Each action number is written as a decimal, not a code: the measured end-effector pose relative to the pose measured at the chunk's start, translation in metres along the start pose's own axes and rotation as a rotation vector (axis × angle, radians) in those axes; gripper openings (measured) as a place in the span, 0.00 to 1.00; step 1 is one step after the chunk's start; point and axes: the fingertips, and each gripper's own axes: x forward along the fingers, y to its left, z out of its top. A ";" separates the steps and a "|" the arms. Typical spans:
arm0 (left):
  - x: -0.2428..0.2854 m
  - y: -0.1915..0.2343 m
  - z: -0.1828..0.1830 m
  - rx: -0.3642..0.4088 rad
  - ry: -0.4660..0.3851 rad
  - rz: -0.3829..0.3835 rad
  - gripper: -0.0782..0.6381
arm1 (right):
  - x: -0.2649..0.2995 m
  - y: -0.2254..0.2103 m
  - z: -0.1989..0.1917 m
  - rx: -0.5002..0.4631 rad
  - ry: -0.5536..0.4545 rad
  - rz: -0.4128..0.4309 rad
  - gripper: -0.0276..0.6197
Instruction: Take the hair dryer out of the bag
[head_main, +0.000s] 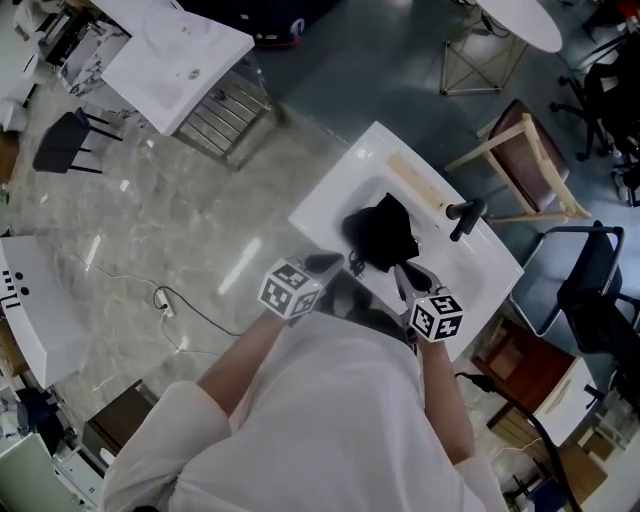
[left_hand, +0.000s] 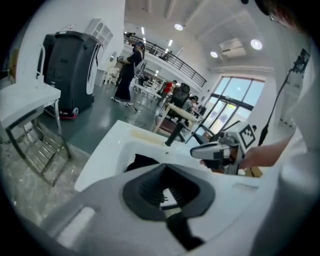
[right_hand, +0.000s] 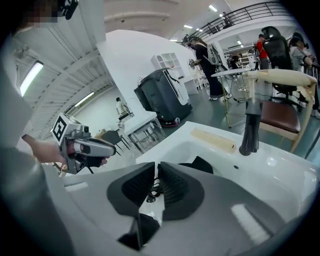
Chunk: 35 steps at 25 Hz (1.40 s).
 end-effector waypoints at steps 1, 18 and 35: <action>0.004 0.004 -0.002 0.004 0.018 -0.010 0.11 | 0.007 -0.002 -0.004 -0.001 0.015 -0.004 0.10; 0.044 0.045 -0.016 0.075 0.228 -0.182 0.11 | 0.123 -0.022 -0.067 -0.030 0.285 -0.096 0.39; 0.105 0.037 -0.033 0.112 0.340 -0.278 0.13 | 0.118 -0.065 -0.038 0.026 0.257 -0.209 0.07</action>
